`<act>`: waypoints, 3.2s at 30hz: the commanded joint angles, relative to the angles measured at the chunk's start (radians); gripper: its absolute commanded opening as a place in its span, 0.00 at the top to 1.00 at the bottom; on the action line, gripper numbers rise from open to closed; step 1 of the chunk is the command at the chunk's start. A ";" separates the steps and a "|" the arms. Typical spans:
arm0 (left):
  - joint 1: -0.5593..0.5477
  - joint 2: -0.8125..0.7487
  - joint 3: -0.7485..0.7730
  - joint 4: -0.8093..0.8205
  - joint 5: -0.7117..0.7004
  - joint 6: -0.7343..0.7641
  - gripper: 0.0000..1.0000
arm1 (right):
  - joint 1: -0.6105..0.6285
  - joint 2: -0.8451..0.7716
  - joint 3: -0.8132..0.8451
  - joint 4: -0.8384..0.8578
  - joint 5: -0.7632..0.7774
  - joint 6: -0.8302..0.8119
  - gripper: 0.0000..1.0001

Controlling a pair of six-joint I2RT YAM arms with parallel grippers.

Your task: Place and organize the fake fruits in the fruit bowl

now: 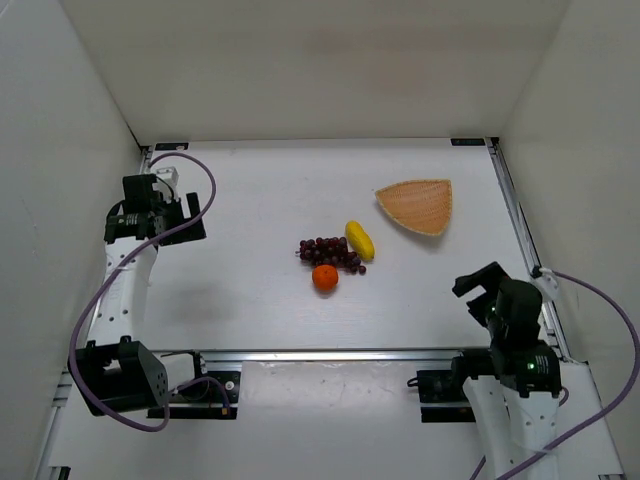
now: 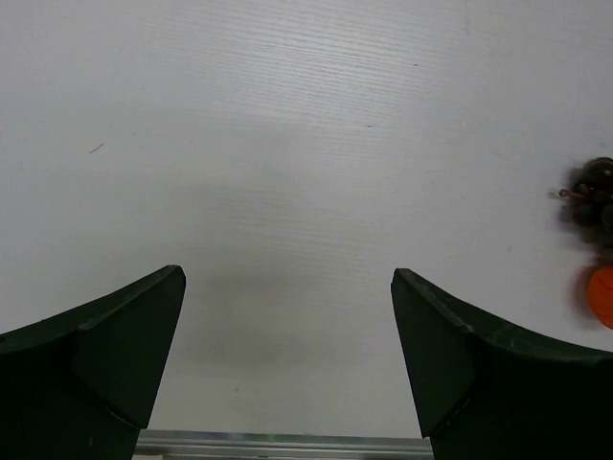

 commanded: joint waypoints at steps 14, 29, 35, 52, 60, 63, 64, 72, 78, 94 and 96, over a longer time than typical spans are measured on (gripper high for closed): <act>0.005 -0.040 -0.037 0.010 0.103 0.089 0.00 | 0.797 1.059 0.416 0.319 -0.070 -0.393 0.00; 0.005 -0.002 -0.035 0.010 0.028 0.089 0.00 | 0.936 1.597 0.712 0.393 -0.064 -0.428 0.00; 0.005 -0.002 -0.035 0.010 0.005 0.089 0.00 | 0.925 1.679 0.767 0.380 -0.064 -0.416 0.12; -0.125 0.019 -0.044 0.001 -0.073 0.168 0.00 | 0.622 1.374 0.806 0.333 -0.102 -0.455 0.80; -0.276 0.082 -0.023 -0.008 -0.125 0.236 0.00 | 0.247 1.755 1.227 0.135 -0.137 -0.500 0.77; -0.404 0.125 0.003 -0.008 -0.208 0.269 0.00 | 0.198 1.878 1.344 0.093 -0.113 -0.510 0.76; -0.433 0.148 0.012 -0.008 -0.222 0.270 0.00 | 0.187 1.898 1.355 0.080 -0.113 -0.498 0.75; -0.674 0.325 0.152 -0.017 -0.250 0.291 0.00 | 0.126 1.920 1.283 0.113 -0.168 -0.511 0.22; -0.709 0.469 0.284 -0.017 -0.090 0.227 0.00 | 0.233 1.662 1.033 0.247 0.025 -0.559 0.00; -0.729 0.526 0.261 -0.008 -0.001 0.158 0.00 | 0.426 1.800 0.907 0.366 -0.378 -0.662 0.26; -0.729 0.515 0.245 -0.008 -0.012 0.158 0.00 | 0.446 1.830 0.919 0.376 -0.387 -0.652 0.26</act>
